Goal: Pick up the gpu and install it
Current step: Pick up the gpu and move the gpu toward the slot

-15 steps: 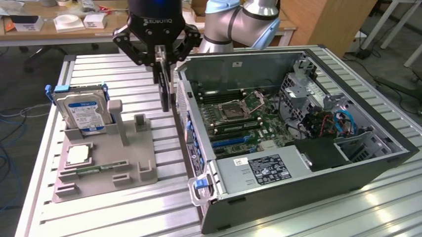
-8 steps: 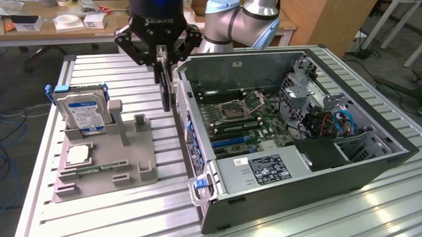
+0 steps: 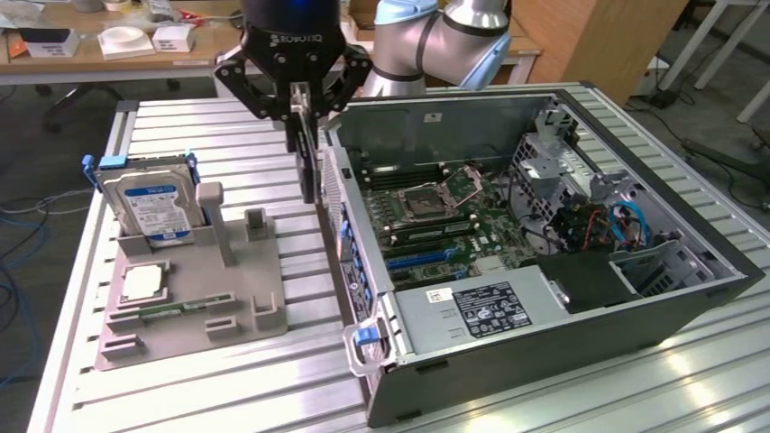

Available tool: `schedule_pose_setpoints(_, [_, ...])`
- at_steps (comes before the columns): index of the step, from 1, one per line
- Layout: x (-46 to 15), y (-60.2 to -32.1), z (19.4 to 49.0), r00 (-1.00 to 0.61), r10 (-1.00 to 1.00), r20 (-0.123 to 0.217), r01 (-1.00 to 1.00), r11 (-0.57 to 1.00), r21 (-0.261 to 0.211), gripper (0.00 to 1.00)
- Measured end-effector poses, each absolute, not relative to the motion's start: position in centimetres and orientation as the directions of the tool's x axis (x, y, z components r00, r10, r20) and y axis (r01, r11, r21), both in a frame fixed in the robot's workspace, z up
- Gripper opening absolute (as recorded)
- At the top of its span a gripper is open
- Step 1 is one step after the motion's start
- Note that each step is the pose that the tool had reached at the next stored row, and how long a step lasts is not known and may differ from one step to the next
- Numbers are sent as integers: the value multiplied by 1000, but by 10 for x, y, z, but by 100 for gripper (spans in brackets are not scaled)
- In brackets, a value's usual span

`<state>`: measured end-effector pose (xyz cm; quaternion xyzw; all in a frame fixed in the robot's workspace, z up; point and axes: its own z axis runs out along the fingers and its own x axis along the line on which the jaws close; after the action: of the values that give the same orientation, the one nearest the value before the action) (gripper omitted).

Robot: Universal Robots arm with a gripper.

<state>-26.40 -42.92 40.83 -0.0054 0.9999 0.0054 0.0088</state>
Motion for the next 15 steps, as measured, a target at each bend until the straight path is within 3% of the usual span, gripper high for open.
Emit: schedule_pose_setpoints(15, [-254,-429,408,-1000,-11,-18,-11,1000,11,27])
